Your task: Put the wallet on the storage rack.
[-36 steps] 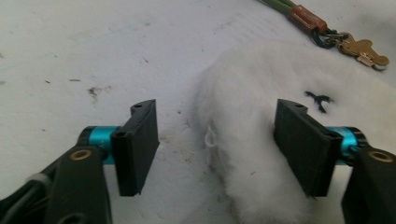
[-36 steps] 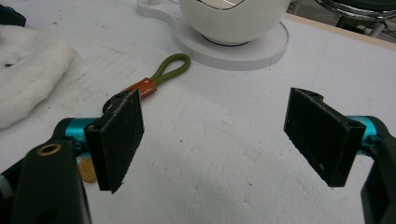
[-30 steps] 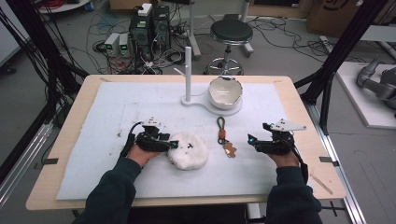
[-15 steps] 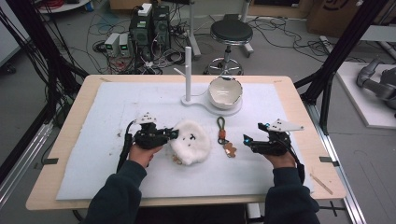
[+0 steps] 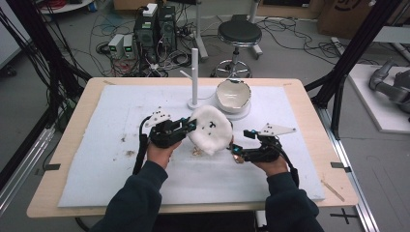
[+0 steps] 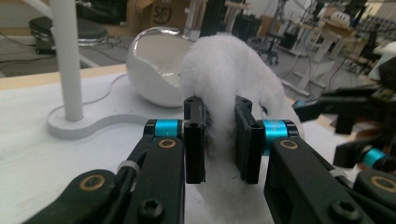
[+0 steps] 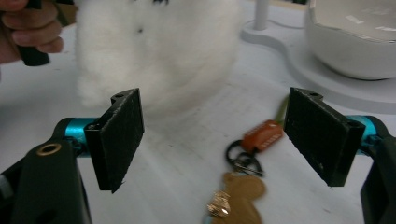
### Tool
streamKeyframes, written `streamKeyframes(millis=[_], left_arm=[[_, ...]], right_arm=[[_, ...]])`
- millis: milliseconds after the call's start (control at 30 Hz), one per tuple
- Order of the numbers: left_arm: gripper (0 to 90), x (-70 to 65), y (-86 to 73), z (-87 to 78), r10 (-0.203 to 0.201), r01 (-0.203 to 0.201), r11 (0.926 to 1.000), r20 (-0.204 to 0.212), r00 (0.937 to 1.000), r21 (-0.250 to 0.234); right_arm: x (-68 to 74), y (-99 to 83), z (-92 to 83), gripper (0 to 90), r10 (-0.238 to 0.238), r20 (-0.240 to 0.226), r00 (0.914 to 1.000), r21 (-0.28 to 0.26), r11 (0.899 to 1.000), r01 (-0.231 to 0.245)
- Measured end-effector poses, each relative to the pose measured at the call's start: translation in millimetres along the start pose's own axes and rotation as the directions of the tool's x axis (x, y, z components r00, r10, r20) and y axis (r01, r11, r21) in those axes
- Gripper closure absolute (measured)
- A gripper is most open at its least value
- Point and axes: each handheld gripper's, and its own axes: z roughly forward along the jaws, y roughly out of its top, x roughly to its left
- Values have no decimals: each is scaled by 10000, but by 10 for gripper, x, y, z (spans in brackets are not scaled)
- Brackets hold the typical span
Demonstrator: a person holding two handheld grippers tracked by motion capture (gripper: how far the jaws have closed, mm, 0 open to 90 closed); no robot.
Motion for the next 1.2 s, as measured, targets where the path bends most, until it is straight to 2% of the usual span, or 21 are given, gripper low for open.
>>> streamKeyframes(millis=[100,133,167,233,333,400,433,467,533,567,600,667,733,833,867,900,1000,1033,1067,1133,1200], left_arm=[[762,-41,-16,19,-101,103,9998,159,9998,-175],[762,-52,-21,25,-79,84,9997,225,9997,-229],[762,-63,-26,33,-99,107,9996,332,9994,-248],[762,-57,-38,24,-144,152,9996,310,9994,-243],[760,-35,-62,8,-197,199,9998,294,9994,-68],[758,-23,-145,-9,-129,116,9987,263,9996,490],[758,-23,-145,-9,-129,116,9987,263,9996,490],[757,-25,-176,-11,-78,59,9971,239,9997,761],[753,-34,-274,16,7,-67,9858,356,9994,1676],[750,-34,-274,16,7,-67,9858,356,9994,1676],[745,-44,-331,42,76,-209,9712,570,9983,2372],[725,-55,-350,52,364,-550,9526,673,9971,2993],[664,-50,-327,35,537,-697,9460,589,9968,3166],[482,-21,-246,-10,547,-629,9546,361,9978,2911],[476,1,-118,-72,887,-930,9661,288,9956,2409],[459,1,-118,-72,887,-930,9661,288,9956,2409],[426,19,92,-116,1132,-1211,9769,544,9921,1759],[403,15,181,-96,1286,-1433,9771,1001,9866,1572],[376,15,181,-96,1286,-1433,9771,1001,9866,1572],[373,-4,213,-20,1525,-1802,9663,1552,9760,1837],[375,-8,195,13,1389,-1736,9637,1741,9749,2031]], right_arm=[[18,-10,138,248,502,-914,9945,328,9983,-474],[18,-10,138,248,502,-914,9945,328,9983,-474],[24,-22,198,341,765,-1579,9845,441,9965,-703],[19,-22,217,459,911,-2047,9746,451,9955,-836],[-19,-8,162,658,1062,-2263,9683,211,9943,-1041],[-37,9,111,736,957,-2095,9731,-113,9949,-1003],[-37,9,111,736,957,-2095,9731,-113,9949,-1003],[-47,25,76,762,794,-1845,9796,-346,9956,-872],[-47,34,55,771,643,-1474,9870,-399,9967,-709],[-47,34,55,771,643,-1474,9870,-399,9967,-709],[-46,47,31,774,550,-1196,9913,-462,9971,-609],[-36,65,10,778,337,-971,9947,-431,9983,-380],[-18,86,-3,781,29,-863,9963,-266,9996,-52],[-1,128,-35,783,-324,-927,9952,-118,9994,314],[7,144,-48,783,-440,-877,9952,-3,9990,441],[7,144,-48,783,-440,-877,9952,-3,9990,441],[11,172,-66,782,-785,-898,9929,273,9963,812],[18,177,-65,782,-898,-1146,9893,357,9949,944],[25,179,-60,782,-982,-1290,9868,401,9937,1042],[49,184,-43,781,-1046,-1551,9823,426,9927,1124],[64,186,-36,781,-1100,-1682,9796,469,9917,1194]])
